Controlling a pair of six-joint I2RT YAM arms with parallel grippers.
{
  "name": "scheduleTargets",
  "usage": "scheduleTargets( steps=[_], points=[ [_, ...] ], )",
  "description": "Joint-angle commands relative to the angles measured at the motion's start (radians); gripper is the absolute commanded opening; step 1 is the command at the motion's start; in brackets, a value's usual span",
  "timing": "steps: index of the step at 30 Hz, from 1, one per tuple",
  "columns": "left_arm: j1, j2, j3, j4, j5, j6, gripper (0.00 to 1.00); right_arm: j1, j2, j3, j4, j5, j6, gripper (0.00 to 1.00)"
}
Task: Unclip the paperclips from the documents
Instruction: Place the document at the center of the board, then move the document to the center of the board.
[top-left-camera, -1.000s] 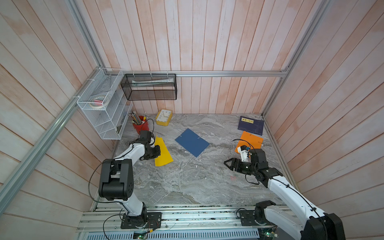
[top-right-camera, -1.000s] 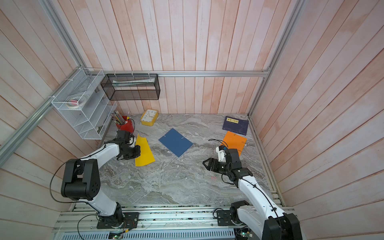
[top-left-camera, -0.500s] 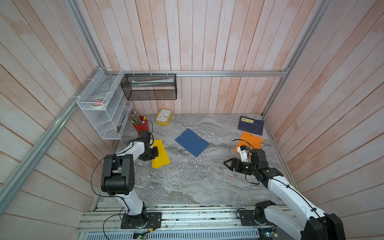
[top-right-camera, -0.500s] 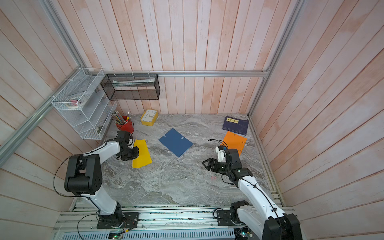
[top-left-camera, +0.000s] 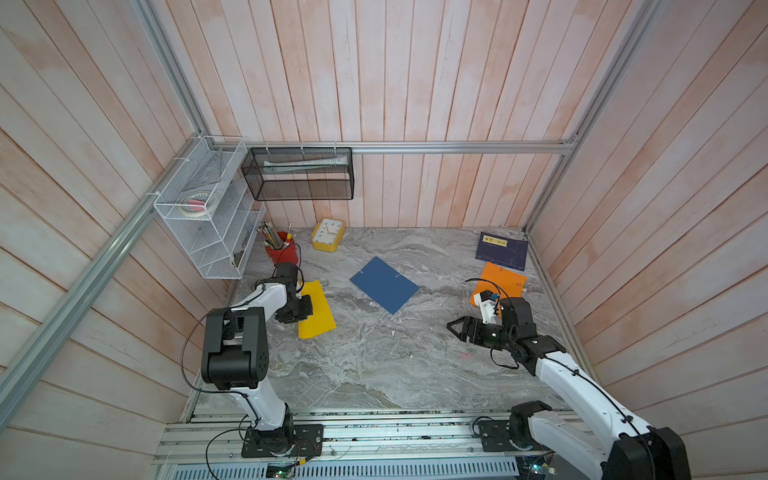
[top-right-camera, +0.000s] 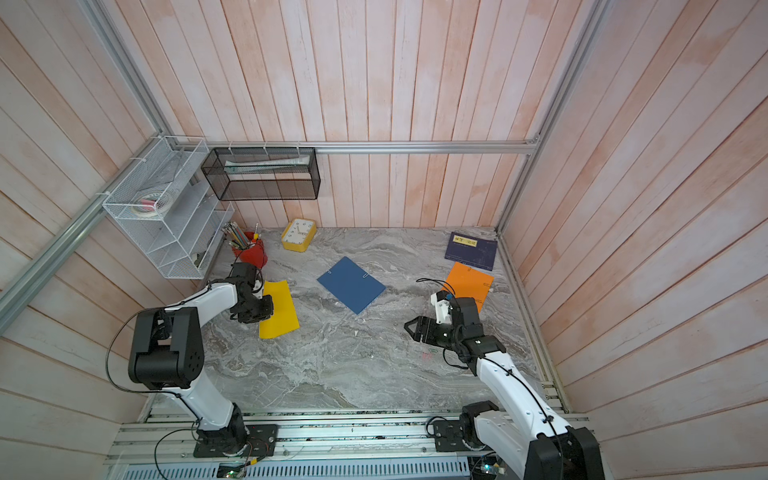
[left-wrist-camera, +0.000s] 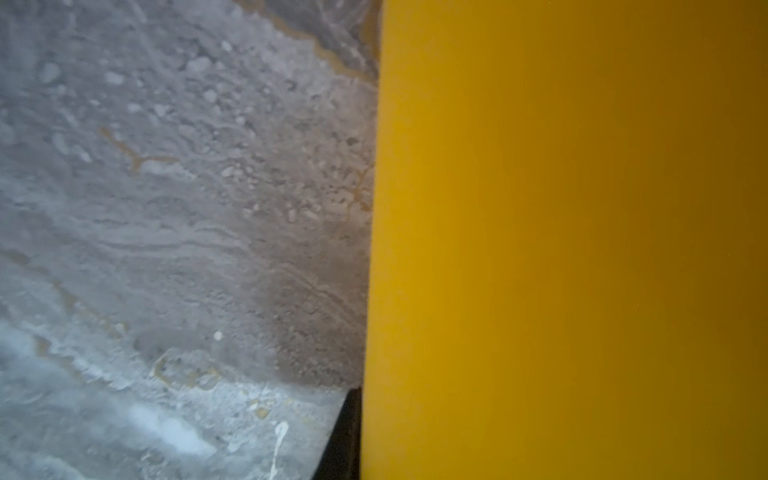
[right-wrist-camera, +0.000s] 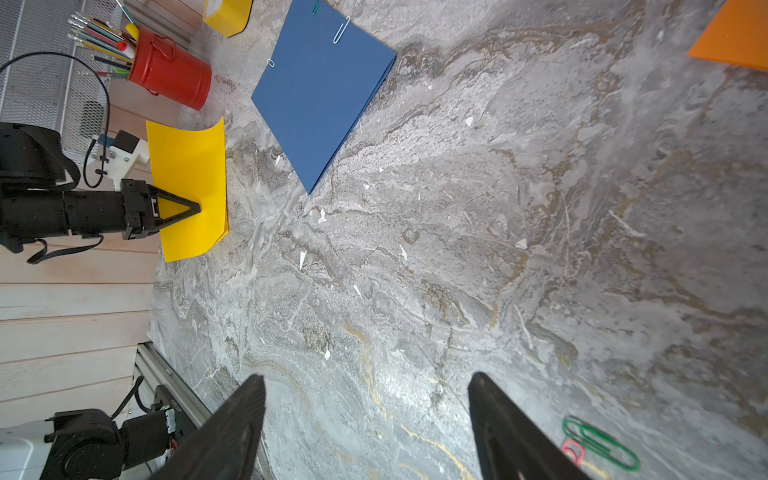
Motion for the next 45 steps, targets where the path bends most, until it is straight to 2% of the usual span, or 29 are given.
scheduleTargets(
  steps=[1, 6, 18, 22, 24, 30, 34, 40, 43, 45],
  points=[
    [0.024, 0.043, 0.059, -0.067, -0.125, 0.023, 0.00, 0.007, -0.011, 0.029, -0.011, -0.022, -0.020, 0.76],
    [0.057, 0.111, 0.113, -0.120, -0.225, 0.038, 0.00, 0.007, -0.015, 0.027, -0.008, -0.032, -0.026, 0.76],
    [0.105, 0.203, 0.156, -0.182, -0.318, 0.075, 0.01, 0.007, -0.015, 0.017, -0.003, -0.050, -0.038, 0.78],
    [0.118, 0.203, 0.155, -0.188, -0.355, 0.070, 0.17, 0.008, -0.008, 0.014, 0.006, -0.059, -0.038, 0.78],
    [0.122, 0.195, 0.152, -0.188, -0.379, 0.063, 0.28, 0.007, -0.007, 0.012, 0.009, -0.062, -0.038, 0.79],
    [0.129, 0.175, 0.152, -0.194, -0.429, 0.049, 0.49, 0.008, 0.000, 0.008, 0.013, -0.072, -0.038, 0.79],
    [0.133, 0.147, 0.146, -0.195, -0.484, 0.037, 0.58, 0.007, 0.002, 0.005, 0.016, -0.075, -0.040, 0.79],
    [0.139, 0.086, 0.144, -0.196, -0.527, 0.025, 0.66, 0.007, 0.003, 0.001, 0.023, -0.085, -0.040, 0.79],
    [0.139, 0.052, 0.137, -0.177, -0.488, 0.018, 0.66, 0.007, 0.010, -0.006, 0.033, -0.088, -0.038, 0.80],
    [0.137, 0.020, 0.116, -0.140, -0.407, 0.017, 0.66, 0.007, 0.017, -0.010, 0.044, -0.094, -0.038, 0.80]
  ],
)
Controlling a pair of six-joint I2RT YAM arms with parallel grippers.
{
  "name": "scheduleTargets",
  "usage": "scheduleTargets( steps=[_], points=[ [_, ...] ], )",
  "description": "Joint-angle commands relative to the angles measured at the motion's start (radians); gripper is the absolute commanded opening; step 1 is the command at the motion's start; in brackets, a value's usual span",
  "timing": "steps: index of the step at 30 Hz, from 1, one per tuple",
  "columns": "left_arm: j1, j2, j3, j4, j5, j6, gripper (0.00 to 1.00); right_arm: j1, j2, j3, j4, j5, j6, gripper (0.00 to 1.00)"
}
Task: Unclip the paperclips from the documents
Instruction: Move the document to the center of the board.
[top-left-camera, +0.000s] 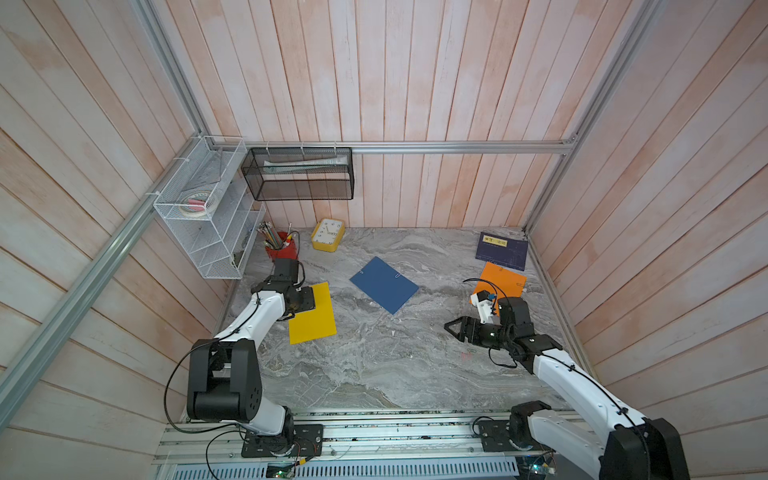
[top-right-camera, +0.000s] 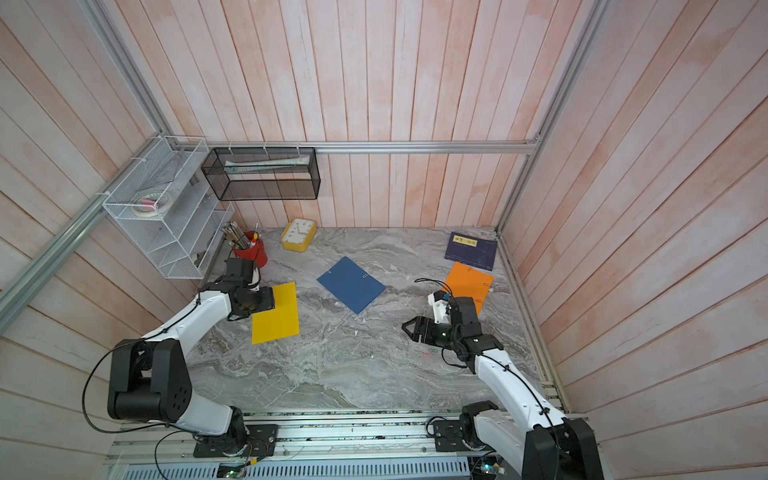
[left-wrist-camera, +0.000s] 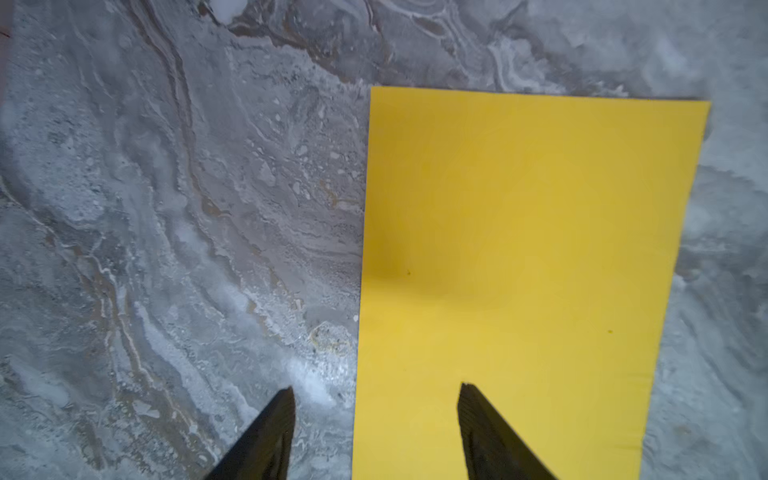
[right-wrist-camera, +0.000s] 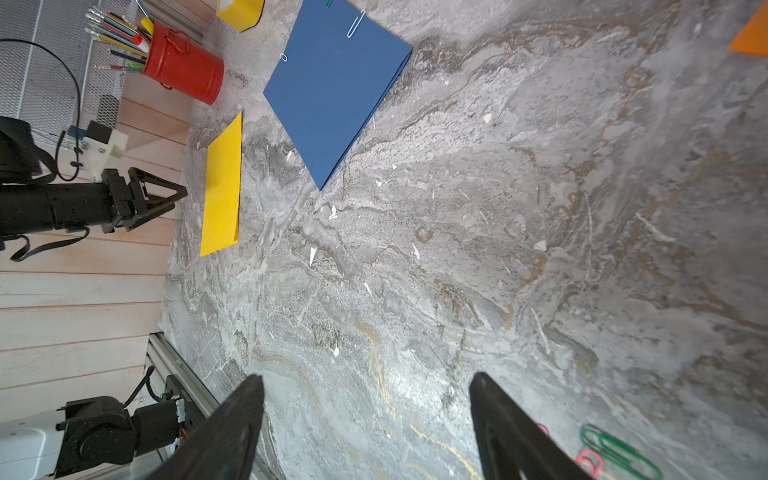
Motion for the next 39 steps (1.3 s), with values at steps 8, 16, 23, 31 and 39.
scheduleTargets(
  steps=[8, 16, 23, 31, 39],
  points=[
    [-0.200, -0.103, -0.060, 0.158, 0.160, -0.035, 0.65, 0.007, 0.031, -0.011, 0.051, -0.021, -0.018, 0.79],
    [-0.422, 0.026, 0.072, 0.216, 0.183, -0.077, 0.65, 0.007, 0.026, -0.001, 0.044, -0.013, -0.024, 0.79],
    [-0.550, 0.230, 0.272, 0.219, 0.160, -0.061, 0.65, 0.007, -0.003, -0.003, 0.029, 0.004, -0.022, 0.79],
    [-0.619, 0.421, 0.486, 0.202, 0.130, -0.056, 0.65, 0.008, -0.021, -0.018, 0.029, 0.006, -0.018, 0.79],
    [-0.648, 0.572, 0.640, 0.124, 0.072, -0.048, 0.66, 0.007, -0.026, -0.015, 0.020, 0.002, -0.024, 0.79]
  ],
)
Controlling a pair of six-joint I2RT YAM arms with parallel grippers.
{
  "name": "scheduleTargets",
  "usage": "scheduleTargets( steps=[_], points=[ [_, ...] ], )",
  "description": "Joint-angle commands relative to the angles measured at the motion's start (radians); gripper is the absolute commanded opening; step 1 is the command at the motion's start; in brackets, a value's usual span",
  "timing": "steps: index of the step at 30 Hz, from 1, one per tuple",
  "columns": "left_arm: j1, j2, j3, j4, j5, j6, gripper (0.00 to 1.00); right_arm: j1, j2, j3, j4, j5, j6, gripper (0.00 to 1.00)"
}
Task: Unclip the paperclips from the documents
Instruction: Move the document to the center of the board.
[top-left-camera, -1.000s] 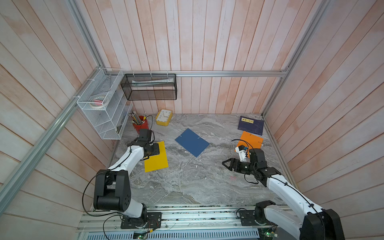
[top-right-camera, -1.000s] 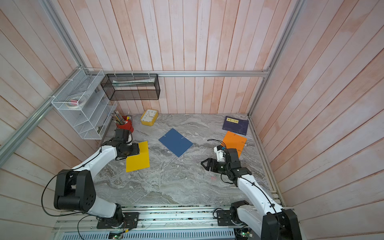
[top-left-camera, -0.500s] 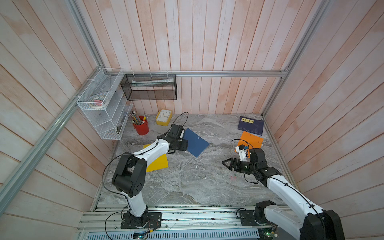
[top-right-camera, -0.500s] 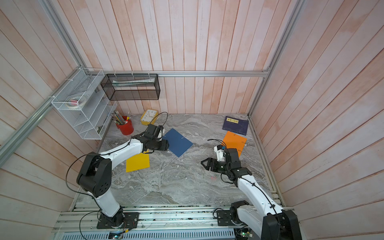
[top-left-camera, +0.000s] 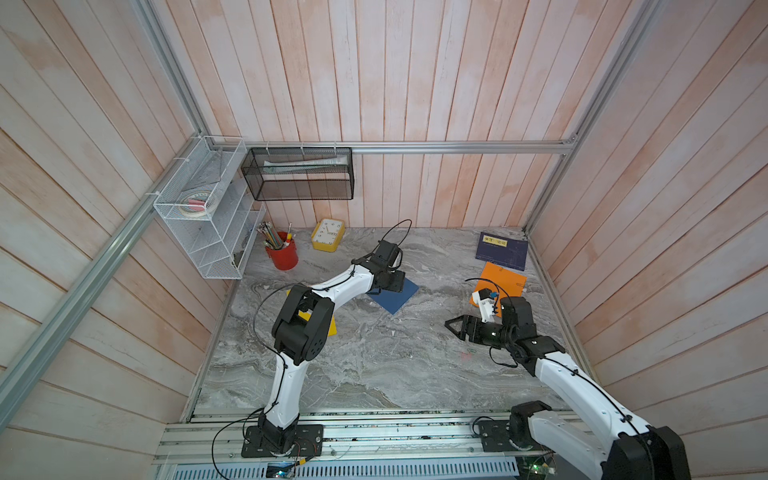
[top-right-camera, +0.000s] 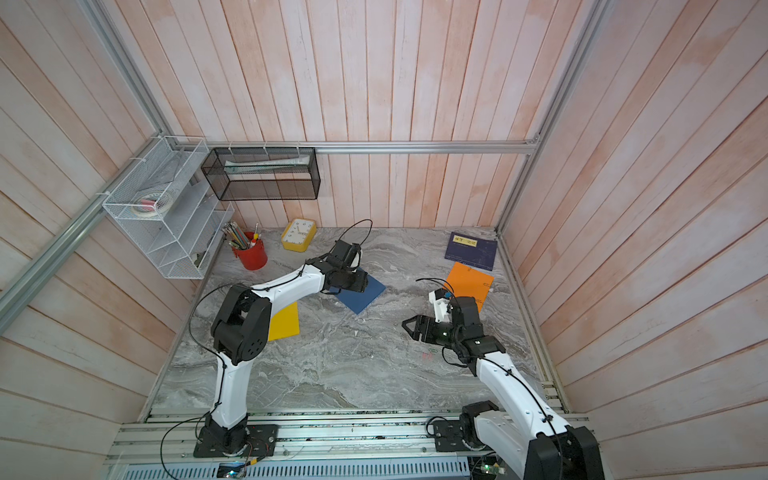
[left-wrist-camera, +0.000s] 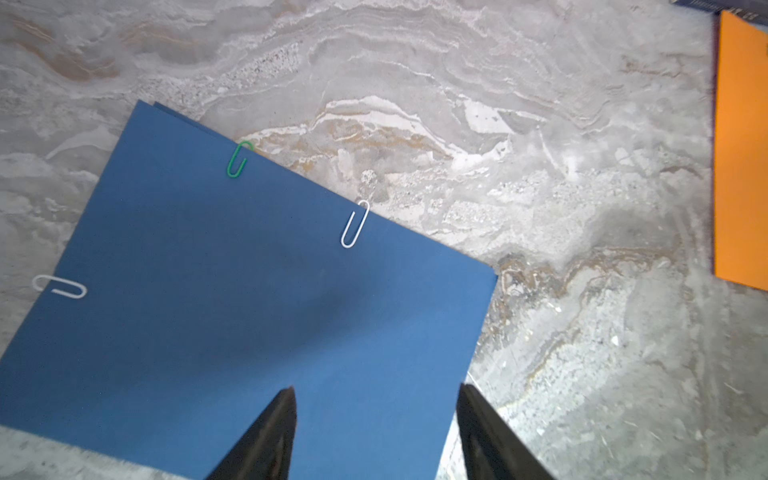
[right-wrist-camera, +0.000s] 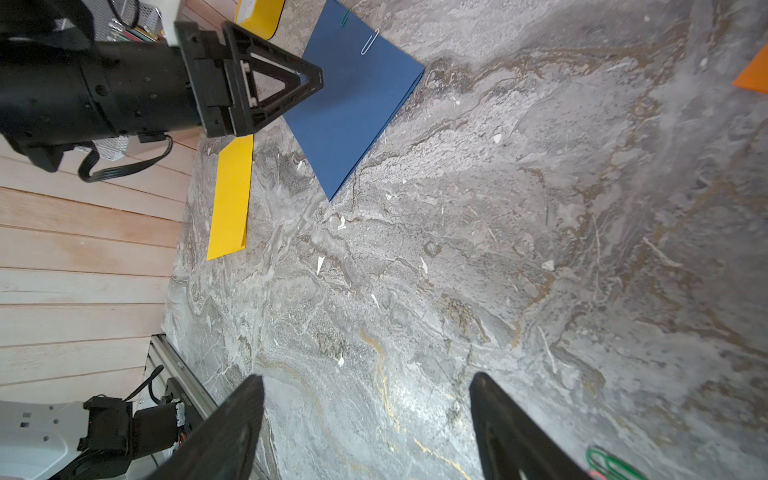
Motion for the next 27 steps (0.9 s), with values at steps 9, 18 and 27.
scheduleTargets(
  steps=[9, 18, 27],
  points=[
    [-0.023, 0.103, 0.061, -0.068, -0.044, 0.048, 0.66, 0.006, -0.022, -0.007, -0.019, -0.004, -0.019, 0.80],
    [-0.039, 0.123, 0.020, -0.127, 0.023, 0.076, 0.62, 0.005, -0.021, 0.009, -0.023, -0.003, -0.019, 0.80],
    [-0.048, -0.009, -0.251, -0.101, 0.177, 0.072, 0.62, 0.006, -0.022, 0.007, -0.023, -0.005, -0.020, 0.80]
  ],
)
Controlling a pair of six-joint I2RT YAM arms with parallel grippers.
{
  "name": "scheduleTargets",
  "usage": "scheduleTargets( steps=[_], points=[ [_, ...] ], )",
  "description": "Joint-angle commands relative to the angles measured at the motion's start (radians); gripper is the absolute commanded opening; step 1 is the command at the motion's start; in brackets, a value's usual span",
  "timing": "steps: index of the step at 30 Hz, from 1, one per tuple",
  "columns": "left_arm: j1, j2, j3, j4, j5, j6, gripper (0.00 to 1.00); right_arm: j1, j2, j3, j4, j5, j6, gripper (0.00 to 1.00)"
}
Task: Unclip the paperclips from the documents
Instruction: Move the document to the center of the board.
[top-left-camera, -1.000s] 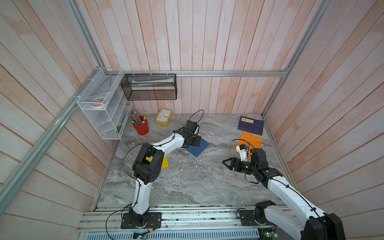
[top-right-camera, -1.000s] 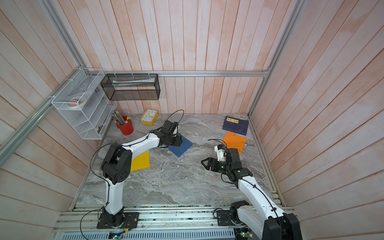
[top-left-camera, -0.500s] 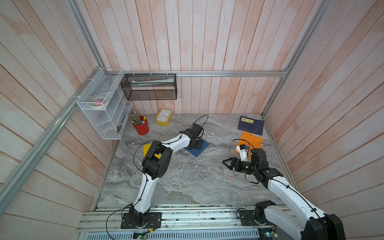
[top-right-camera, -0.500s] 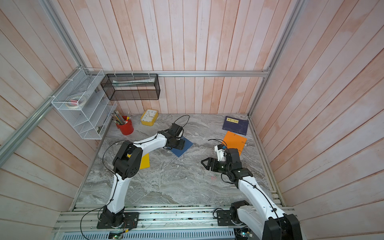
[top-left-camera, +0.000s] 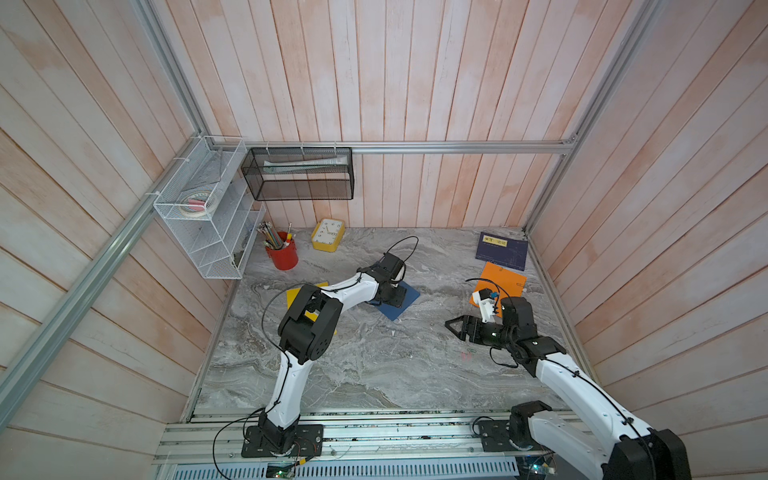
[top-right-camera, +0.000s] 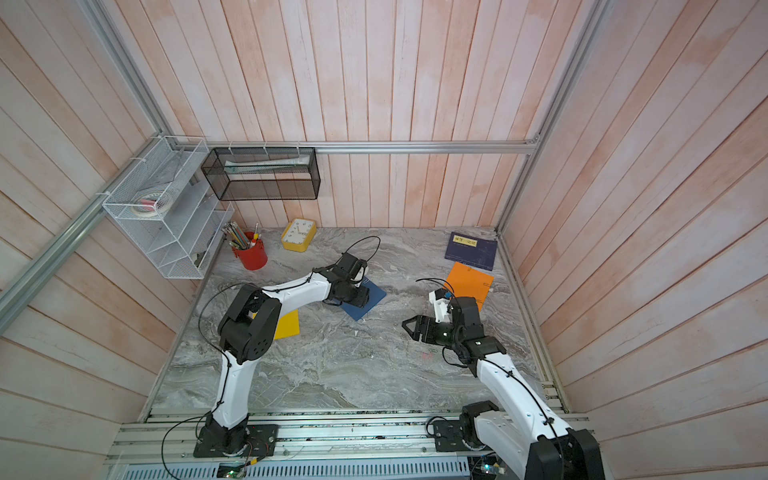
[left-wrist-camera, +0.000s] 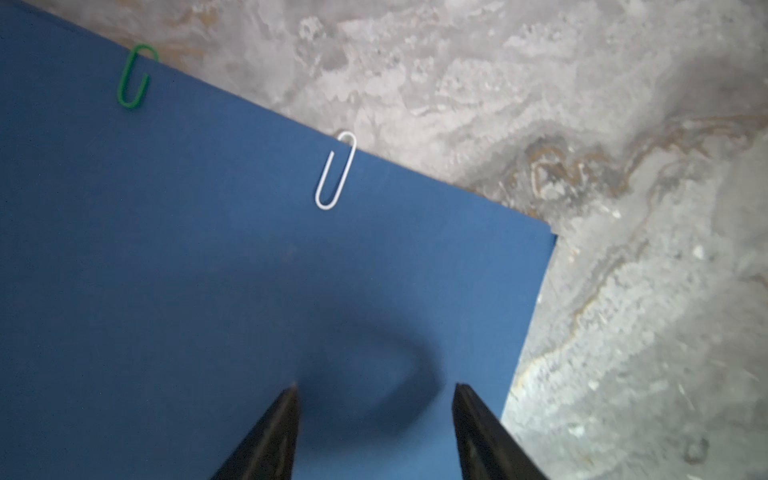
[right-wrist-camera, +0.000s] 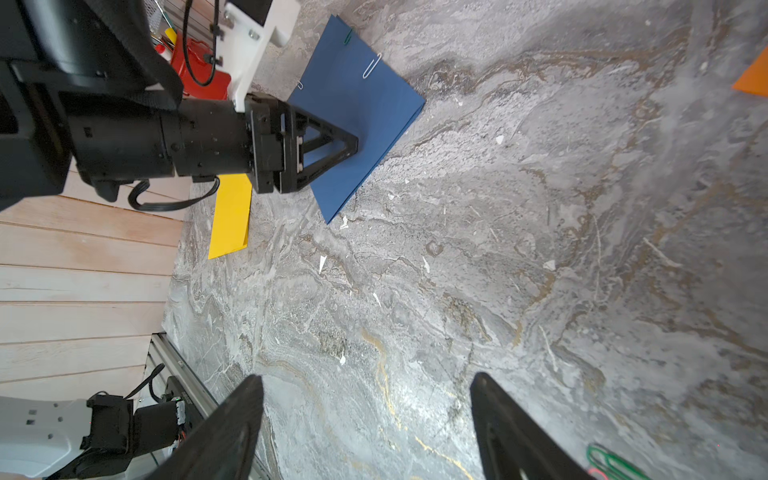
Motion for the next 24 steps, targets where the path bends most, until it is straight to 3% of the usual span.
scheduleTargets(
  steps=[1, 9, 13, 24],
  points=[
    [-0.019, -0.013, -0.137, -0.105, 0.117, 0.002, 0.62, 0.005, -0.009, 0.006, -0.015, -0.005, -0.018, 0.80],
    [-0.127, -0.136, -0.320, -0.140, 0.204, 0.028, 0.62, 0.005, 0.023, -0.003, 0.015, -0.019, -0.014, 0.80],
    [-0.170, -0.178, -0.347, -0.158, 0.182, 0.004, 0.62, 0.005, 0.039, -0.014, 0.038, -0.020, -0.011, 0.80],
    [-0.173, -0.364, -0.325, -0.072, 0.135, -0.091, 0.67, 0.011, 0.142, -0.023, 0.109, -0.036, -0.040, 0.80]
  ],
)
